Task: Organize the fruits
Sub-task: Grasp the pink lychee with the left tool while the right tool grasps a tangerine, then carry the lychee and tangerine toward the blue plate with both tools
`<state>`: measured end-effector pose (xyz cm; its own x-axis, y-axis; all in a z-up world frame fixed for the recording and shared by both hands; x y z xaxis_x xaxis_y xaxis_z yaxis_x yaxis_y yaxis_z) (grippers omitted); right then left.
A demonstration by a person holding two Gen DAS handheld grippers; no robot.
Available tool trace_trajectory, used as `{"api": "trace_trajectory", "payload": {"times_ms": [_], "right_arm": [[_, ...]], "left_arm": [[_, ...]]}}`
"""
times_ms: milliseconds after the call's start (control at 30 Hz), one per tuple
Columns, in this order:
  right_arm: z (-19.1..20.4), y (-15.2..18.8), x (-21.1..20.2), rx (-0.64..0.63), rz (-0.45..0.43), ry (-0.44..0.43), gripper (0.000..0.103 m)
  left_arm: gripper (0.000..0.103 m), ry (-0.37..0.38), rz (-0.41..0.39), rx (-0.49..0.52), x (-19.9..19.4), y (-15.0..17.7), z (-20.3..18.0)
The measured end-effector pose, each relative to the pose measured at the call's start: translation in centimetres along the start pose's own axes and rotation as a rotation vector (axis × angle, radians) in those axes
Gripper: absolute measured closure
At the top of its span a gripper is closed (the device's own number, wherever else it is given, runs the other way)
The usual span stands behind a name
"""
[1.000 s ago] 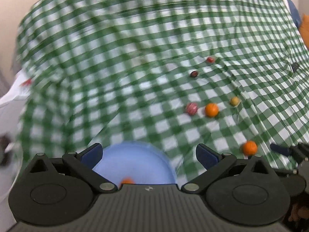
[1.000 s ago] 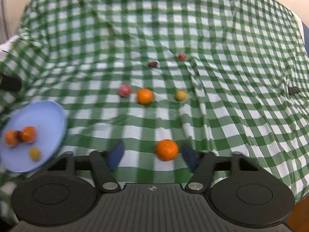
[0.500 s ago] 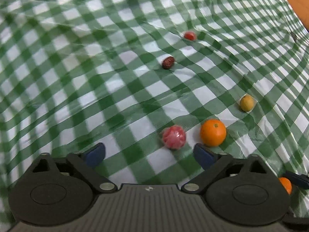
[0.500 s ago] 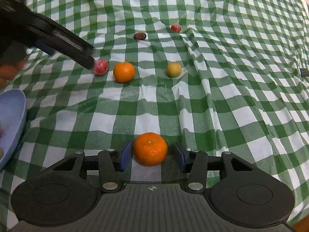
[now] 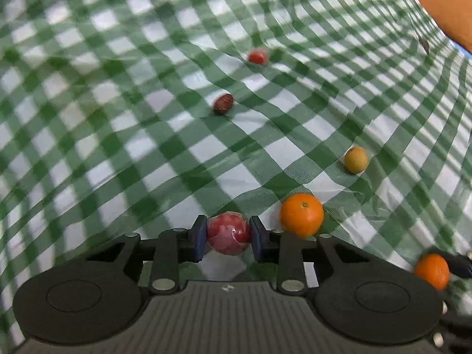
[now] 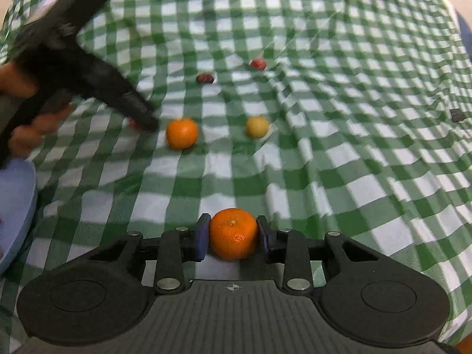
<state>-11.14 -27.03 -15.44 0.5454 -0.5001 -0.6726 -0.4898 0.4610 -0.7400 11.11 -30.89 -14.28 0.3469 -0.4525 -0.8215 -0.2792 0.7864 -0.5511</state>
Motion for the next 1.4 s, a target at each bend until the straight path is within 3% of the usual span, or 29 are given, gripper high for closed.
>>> {"api": "trace_trajectory", "payload": {"times_ms": [167, 300, 500, 700, 967, 1133, 1400], "right_arm": [[0.0, -0.4, -0.8, -0.018, -0.024, 0.025, 0.068], [0.3, -1.5, -3.4, -0.011, -0.02, 0.006, 0.068], [2.0, -2.1, -11.3, 0.053, 0.038, -0.231, 0.068], [7.4, -0.6, -19.5, -0.121, -0.004, -0.405, 0.068], [13.2, 1.4, -25.2, -0.357, -0.058, -0.467, 0.068], [13.9, 2.1, -26.8, -0.393, -0.064, -0.449, 0.068], [14.1, 2.4, -27.3, -0.41, -0.072, -0.425, 0.068]], "left_arm": [[0.069, -0.07, 0.014, -0.122, -7.7, 2.4, 1.6], [0.069, -0.132, 0.058, -0.231, -14.6, 6.4, 3.2], [0.069, -0.212, 0.081, -0.35, -23.3, 13.3, 3.6], [0.069, -0.231, 0.066, -0.456, -29.4, 19.4, 3.1], [0.069, -0.229, 0.028, -0.555, -33.6, 25.0, 2.3], [0.069, -0.213, 0.022, -0.604, -34.6, 26.8, 2.3], [0.069, -0.2, -0.011, -0.598, -34.9, 26.7, 2.4]]}}
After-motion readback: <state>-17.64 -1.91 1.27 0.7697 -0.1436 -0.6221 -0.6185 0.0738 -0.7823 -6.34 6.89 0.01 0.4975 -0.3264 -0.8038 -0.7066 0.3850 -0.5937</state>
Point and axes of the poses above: each gripper's, at about its wrist camera, not at the fingertips, and x roughly the way its jaws point, z to its left, y to its underside, the point moved 1 cm from there along x, roughly the way its jaws point, and after that the axes turned 1 degree about z, right-handed, at the moved point
